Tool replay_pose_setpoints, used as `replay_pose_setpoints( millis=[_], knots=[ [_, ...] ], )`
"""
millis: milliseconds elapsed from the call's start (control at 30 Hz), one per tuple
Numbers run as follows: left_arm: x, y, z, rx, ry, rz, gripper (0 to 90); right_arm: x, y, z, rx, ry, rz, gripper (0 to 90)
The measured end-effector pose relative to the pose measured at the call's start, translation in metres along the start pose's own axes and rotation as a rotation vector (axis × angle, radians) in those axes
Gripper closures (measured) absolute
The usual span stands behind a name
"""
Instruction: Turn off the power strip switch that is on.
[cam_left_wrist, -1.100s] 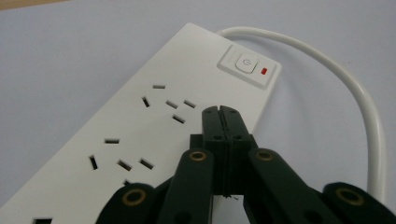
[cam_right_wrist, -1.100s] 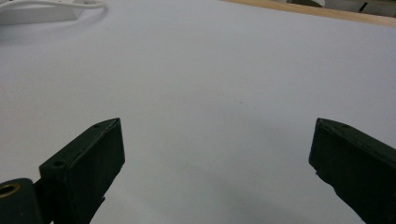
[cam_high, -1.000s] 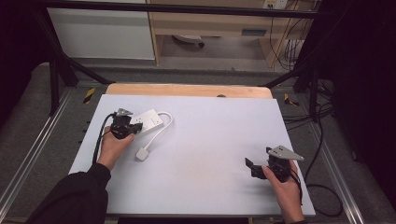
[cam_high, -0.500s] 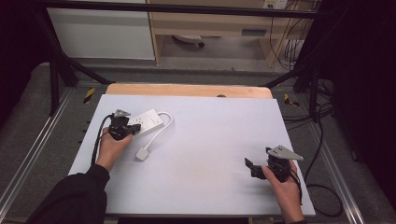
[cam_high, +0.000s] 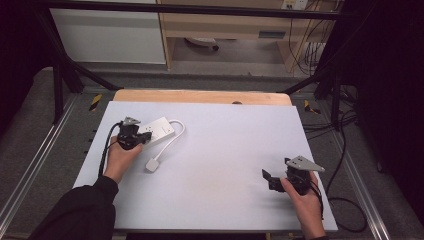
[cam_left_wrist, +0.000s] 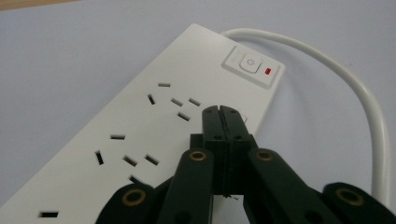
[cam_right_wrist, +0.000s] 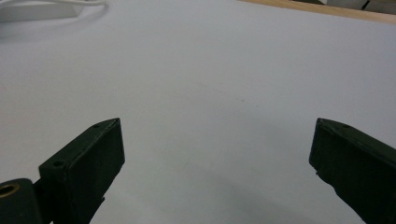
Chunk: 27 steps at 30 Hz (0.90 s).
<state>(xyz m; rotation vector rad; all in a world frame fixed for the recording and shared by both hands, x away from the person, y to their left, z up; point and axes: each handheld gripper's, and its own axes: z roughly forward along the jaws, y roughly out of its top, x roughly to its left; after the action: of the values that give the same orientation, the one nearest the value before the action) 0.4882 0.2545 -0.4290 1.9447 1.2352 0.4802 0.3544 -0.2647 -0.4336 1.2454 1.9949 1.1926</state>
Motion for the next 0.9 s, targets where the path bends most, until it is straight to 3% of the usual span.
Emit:
replay_pose_setpoints(
  millis=[900],
  knots=[
    [0.0001, -0.0003, 0.0002, 0.001, 0.012, 0.011, 90.0, 0.0006, -0.0001, 0.0005, 0.002, 0.003, -0.005, 3.6]
  ],
)
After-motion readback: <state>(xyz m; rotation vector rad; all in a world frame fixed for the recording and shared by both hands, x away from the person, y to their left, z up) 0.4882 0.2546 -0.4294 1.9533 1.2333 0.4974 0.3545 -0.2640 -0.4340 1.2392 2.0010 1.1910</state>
